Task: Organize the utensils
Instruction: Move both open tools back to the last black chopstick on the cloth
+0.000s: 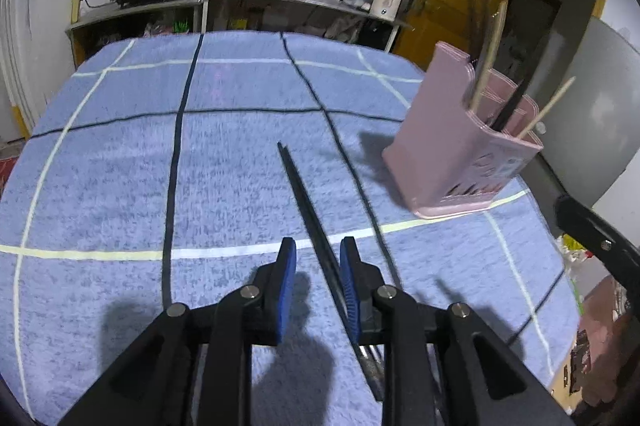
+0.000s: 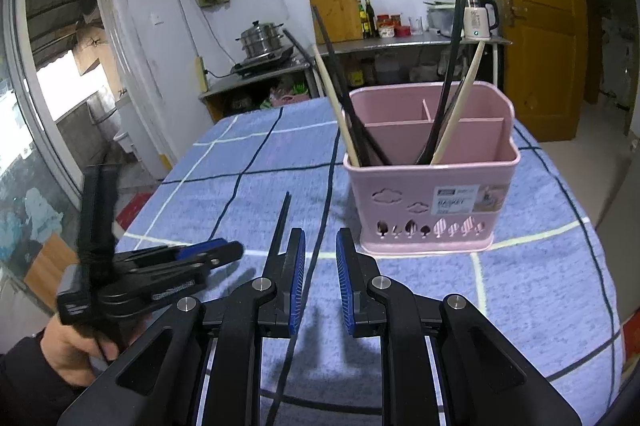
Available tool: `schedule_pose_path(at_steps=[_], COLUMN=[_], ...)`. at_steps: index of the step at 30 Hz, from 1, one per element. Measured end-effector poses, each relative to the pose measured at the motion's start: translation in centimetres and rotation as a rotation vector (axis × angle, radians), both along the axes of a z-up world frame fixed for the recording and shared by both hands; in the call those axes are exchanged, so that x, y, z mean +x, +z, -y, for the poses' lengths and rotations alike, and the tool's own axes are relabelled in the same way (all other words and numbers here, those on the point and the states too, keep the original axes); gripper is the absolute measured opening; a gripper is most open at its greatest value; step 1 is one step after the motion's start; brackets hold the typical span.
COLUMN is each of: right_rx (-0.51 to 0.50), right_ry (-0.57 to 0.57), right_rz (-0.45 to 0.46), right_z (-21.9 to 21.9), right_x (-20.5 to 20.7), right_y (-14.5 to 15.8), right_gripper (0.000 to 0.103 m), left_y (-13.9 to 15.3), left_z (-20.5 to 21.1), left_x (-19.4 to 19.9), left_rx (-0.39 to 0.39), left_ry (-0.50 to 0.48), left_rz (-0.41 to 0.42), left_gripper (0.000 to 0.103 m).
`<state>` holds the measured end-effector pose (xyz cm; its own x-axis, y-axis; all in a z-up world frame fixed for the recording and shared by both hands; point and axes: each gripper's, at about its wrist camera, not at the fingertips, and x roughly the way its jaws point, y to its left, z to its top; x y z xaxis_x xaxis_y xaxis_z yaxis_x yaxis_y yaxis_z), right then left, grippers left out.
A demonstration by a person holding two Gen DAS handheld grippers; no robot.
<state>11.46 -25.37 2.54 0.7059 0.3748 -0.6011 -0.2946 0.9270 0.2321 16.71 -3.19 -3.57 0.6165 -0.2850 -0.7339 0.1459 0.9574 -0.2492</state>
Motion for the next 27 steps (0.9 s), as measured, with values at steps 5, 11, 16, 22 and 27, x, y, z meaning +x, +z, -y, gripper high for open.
schedule_pose_path(at_steps=[5, 11, 16, 22, 27], right_rx=[0.002, 0.012, 0.021, 0.025, 0.031], right_ry=[0.01, 0.004, -0.006, -0.004, -0.004], right_rz=[-0.021, -0.03, -0.036, -0.033, -0.04], right_z=[0.0, 0.6, 1.2, 1.2, 1.2], right_x=[0.5, 1.2, 1.4, 1.1, 1.2], right_y=[-1.0, -1.4, -1.7, -1.7, -2.0], right_gripper=[0.016, 0.016, 0.016, 0.016, 0.016], left_y=[-1.7, -2.7, -2.9, -2.9, -3.1], left_z=[0.5, 1.2, 1.8, 1.3, 1.8], left_x=[1.3, 1.8, 2.0, 2.2, 2.1], left_rx=[0.033, 0.068, 0.082, 0.086, 0.16], left_ry=[0.021, 0.034, 0.042, 0.064, 0.05], left_rz=[-0.025, -0.04, -0.031, -0.03, -0.021], left_gripper=[0.024, 0.025, 0.031, 0.033, 0.029])
